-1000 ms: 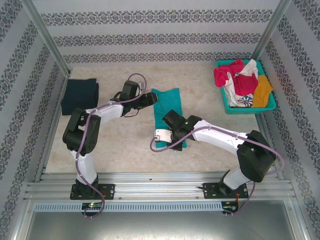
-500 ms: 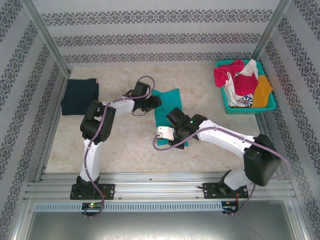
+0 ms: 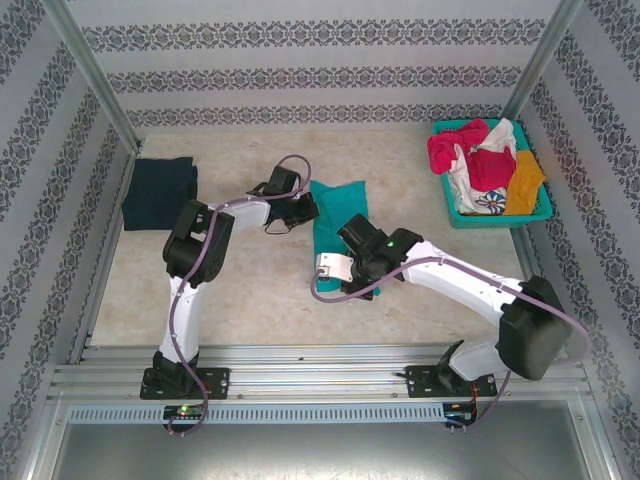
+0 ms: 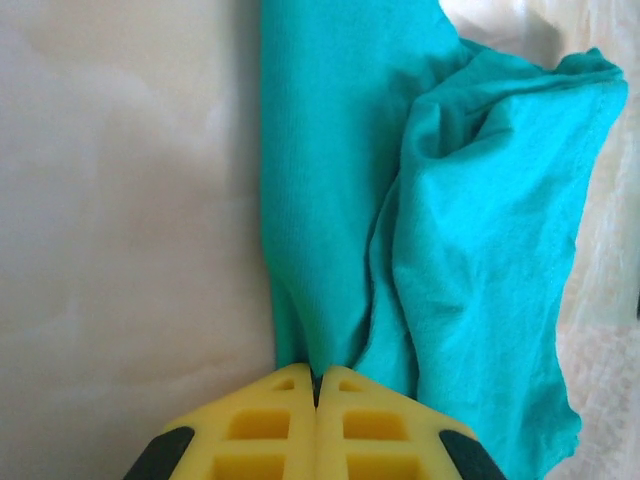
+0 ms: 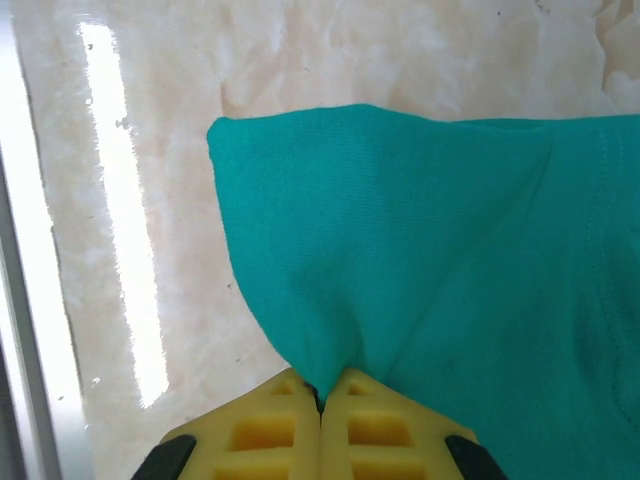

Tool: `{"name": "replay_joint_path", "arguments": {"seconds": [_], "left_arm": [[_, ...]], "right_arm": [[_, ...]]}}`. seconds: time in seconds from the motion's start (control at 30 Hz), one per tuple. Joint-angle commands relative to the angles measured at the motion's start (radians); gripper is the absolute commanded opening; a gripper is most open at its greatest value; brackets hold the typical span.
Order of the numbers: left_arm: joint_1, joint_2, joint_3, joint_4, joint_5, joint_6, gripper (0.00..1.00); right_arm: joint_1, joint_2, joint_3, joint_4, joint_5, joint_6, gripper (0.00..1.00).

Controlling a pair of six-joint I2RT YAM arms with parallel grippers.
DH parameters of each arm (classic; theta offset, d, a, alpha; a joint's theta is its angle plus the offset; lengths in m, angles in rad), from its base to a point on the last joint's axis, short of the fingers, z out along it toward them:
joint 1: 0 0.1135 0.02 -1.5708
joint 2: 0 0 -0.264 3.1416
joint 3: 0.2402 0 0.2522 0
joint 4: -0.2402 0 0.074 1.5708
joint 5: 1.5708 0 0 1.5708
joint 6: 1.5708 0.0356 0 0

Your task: Fold and stack the t-shirts

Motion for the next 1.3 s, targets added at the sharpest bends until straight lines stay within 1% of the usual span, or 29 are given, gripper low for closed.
{"name": "replay_joint_path", "arguments": {"seconds": [0.0,0.13,0.3,0.4,0.5,0.67,0.83,1.03,1.27], "left_arm": [[-0.01,-0.025,-0.097,-0.071,0.031,0.071,0.0],[-0.011,-0.079,-0.208,-0.073,0.043,0.095,0.0],[-0.009,-0.111,-0.299,-0.047,0.078,0.098,0.0],[-0.007,-0.116,-0.355,0.003,0.103,0.062,0.0],[-0.004,-0.114,-0.404,0.077,0.124,0.008,0.0],[0.011,-0.088,-0.409,0.092,0.147,-0.004,0.0],[0.036,-0.066,-0.407,0.088,0.18,0.015,0.0],[0.056,-0.053,-0.413,0.079,0.19,0.037,0.0],[0.07,-0.029,-0.403,0.074,0.2,0.053,0.0]], "right_arm": [[0.003,-0.042,0.051,-0.091,-0.055,0.024,0.0],[-0.002,-0.04,0.122,-0.136,-0.046,0.0,0.0],[-0.04,0.026,0.254,-0.187,-0.013,-0.08,0.0],[-0.08,0.083,0.327,-0.191,0.012,-0.128,0.0],[-0.12,0.136,0.371,-0.152,0.015,-0.173,0.0],[-0.181,0.248,0.475,-0.111,0.036,-0.217,0.0],[-0.216,0.341,0.577,-0.094,0.032,-0.25,0.0],[-0.248,0.443,0.667,-0.076,-0.007,-0.274,0.0],[-0.268,0.558,0.768,-0.069,0.009,-0.302,0.0]]}}
